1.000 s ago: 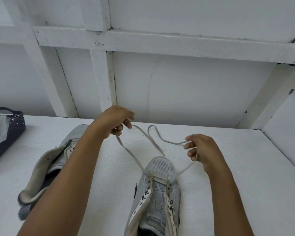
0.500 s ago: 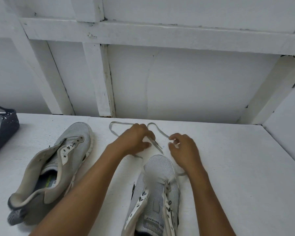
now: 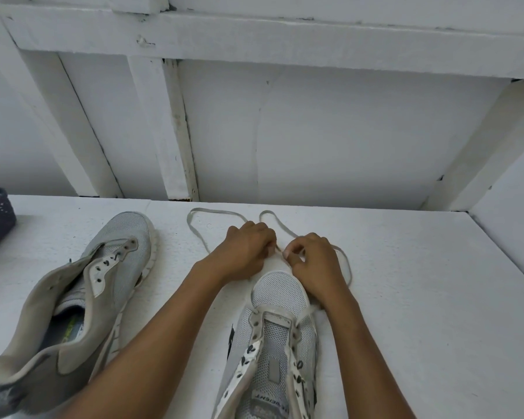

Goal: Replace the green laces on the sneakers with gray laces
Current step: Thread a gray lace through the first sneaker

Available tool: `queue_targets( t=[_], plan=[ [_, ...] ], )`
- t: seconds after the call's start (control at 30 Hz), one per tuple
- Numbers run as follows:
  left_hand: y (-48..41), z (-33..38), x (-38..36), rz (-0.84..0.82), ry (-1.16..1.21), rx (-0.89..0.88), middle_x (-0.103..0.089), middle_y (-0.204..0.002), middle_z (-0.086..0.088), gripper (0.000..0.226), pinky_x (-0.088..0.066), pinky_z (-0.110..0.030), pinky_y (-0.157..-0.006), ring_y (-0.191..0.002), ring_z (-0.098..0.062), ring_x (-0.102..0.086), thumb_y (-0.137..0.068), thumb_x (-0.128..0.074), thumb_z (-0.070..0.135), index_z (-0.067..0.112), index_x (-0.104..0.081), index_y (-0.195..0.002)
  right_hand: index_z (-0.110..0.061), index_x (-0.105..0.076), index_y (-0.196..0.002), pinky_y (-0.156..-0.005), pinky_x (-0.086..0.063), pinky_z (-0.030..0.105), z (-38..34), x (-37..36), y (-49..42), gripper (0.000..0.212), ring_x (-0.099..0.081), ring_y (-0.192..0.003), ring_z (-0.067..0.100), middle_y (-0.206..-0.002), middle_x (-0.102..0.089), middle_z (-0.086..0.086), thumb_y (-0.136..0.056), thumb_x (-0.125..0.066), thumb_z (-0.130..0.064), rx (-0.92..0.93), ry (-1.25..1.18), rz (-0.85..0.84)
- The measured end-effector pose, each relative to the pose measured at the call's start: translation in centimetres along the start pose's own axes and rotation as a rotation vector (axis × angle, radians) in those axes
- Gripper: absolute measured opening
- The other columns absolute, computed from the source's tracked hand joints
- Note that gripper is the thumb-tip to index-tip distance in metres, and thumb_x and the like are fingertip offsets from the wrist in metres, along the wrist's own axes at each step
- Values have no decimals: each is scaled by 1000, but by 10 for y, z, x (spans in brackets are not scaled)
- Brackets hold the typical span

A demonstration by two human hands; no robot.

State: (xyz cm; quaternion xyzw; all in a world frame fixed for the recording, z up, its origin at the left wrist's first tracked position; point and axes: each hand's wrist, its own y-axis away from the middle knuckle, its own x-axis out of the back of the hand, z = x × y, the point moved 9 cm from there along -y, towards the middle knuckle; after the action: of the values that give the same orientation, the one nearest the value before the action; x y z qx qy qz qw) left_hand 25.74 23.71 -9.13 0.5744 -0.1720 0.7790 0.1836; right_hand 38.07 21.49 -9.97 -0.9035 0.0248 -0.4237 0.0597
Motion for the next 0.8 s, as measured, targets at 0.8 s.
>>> queue_targets(
  t=[0.8],
  plan=[
    [36, 21, 74, 469, 944, 52, -64, -73, -3, 16, -50, -40, -69, -70, -25, -60, -91, -68, 33, 46, -76, -88, -18, -76, -92, -69, -52, 18, -46, 65, 10, 8, -70, -88, 8, -91, -77, -2, -90, -69, -15, -32, -1021, 163]
  ],
)
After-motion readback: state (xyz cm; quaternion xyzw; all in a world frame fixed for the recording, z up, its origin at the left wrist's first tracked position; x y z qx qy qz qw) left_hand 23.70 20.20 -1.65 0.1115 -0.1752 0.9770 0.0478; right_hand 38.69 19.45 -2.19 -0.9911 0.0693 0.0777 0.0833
